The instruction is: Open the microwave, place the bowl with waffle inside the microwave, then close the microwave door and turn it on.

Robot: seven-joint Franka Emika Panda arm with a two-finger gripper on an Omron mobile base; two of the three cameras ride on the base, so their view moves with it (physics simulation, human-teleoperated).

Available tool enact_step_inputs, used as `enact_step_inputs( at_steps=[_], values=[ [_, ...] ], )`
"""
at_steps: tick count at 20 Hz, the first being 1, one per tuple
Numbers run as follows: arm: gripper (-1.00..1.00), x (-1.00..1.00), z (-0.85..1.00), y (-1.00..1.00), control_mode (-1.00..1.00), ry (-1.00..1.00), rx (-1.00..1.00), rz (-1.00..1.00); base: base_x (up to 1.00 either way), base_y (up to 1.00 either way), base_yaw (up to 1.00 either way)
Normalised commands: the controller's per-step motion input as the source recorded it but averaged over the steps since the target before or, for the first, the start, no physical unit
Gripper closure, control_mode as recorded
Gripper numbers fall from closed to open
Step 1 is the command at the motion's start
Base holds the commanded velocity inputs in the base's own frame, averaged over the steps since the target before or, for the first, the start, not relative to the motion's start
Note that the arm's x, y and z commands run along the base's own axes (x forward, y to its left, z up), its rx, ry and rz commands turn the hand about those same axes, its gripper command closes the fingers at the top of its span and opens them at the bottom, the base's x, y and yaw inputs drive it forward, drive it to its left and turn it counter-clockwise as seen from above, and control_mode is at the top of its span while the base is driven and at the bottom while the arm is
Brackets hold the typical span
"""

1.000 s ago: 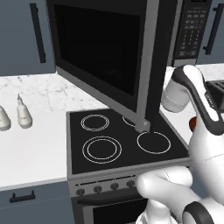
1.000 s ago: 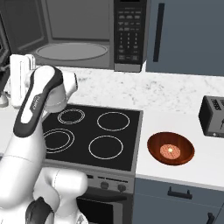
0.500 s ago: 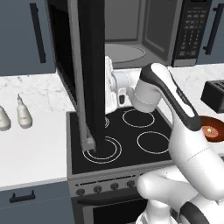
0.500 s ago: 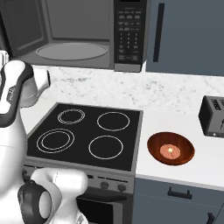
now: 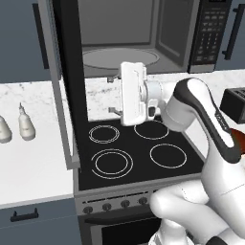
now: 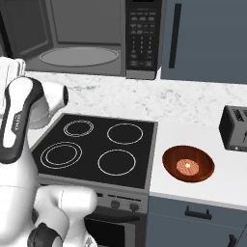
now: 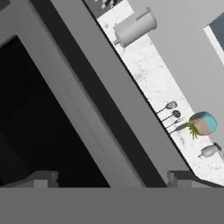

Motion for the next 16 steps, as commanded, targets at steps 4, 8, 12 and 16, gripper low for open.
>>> enact_step_inputs(
  at_steps=[4,8,12,16],
  values=[
    [-1.00,0.00,-0.03,-1.00,-1.00,0.00,-0.06,-0.33,0.00,0.00,0.00],
    [-1.00,0.00,-0.21,-1.00,-1.00,0.00,-0.19,-0.31,0.00,0.00,0.00],
    [-1.00,0.05,-0.37,-1.00,-1.00,0.00,-0.44,-0.27,0.00,0.00,0.00],
    [-1.00,0.14,-0.39,-1.00,-1.00,0.02,-0.59,-0.21,0.00,0.00,0.00]
  ],
)
